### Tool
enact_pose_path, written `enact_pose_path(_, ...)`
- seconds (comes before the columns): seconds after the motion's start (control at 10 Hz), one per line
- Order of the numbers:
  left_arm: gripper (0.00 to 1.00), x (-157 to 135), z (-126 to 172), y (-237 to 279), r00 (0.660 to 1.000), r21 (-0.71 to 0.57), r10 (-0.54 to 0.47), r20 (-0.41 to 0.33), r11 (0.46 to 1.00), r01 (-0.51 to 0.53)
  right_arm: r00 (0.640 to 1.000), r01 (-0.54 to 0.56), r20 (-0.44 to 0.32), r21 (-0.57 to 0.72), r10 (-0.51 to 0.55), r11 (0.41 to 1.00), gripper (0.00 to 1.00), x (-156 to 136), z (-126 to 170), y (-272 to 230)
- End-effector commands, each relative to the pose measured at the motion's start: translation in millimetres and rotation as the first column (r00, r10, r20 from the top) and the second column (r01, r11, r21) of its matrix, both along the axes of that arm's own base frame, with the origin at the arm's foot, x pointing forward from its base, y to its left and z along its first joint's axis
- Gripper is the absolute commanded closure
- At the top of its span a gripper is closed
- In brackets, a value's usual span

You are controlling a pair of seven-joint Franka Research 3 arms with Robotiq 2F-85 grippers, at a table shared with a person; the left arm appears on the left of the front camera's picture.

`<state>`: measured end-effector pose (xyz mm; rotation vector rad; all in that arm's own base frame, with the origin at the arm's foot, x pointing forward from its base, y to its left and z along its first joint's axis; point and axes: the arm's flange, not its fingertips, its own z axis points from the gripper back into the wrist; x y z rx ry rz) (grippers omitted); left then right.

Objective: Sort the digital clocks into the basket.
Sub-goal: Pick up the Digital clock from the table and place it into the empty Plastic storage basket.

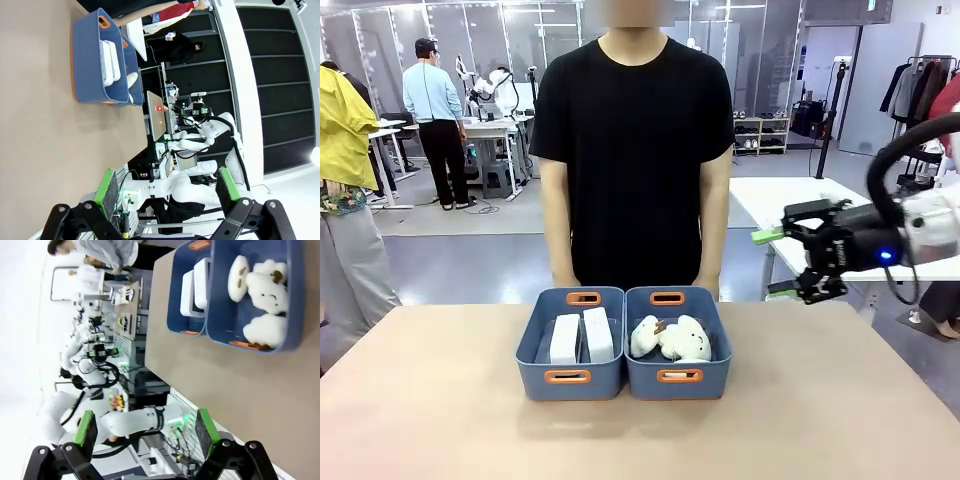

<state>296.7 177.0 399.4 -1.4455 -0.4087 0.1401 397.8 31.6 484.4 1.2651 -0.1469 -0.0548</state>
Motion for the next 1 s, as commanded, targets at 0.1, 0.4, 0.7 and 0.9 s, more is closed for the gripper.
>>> enact_pose_path(0.1,0.0,-1.1,5.4,-1.2,1.0,-0.021,0.003,-0.006,1.0,-0.003,0.993,0.116,-0.047,0.097,-0.112,0.988,0.0,-23.2,-9.3,-83.4)
enact_pose_path(0.4,0.0,-1.1,5.4,-1.2,1.0,-0.021,0.003,-0.006,1.0,-0.003,0.971,0.237,-0.026,0.192,-0.237,0.952,0.0,-59.1,-22.4,-170.8)
enact_pose_path(0.7,0.0,-1.1,5.4,-1.2,1.0,-0.021,0.003,-0.006,1.0,-0.003,0.917,0.394,-0.047,0.261,-0.397,0.881,0.0,-109.8,-43.1,-226.0)
enact_pose_path(0.9,0.0,-1.1,5.4,-1.2,1.0,-0.021,0.003,-0.006,1.0,-0.003,0.868,0.488,-0.043,0.267,-0.495,0.831,0.0,-128.0,-50.2,-242.7)
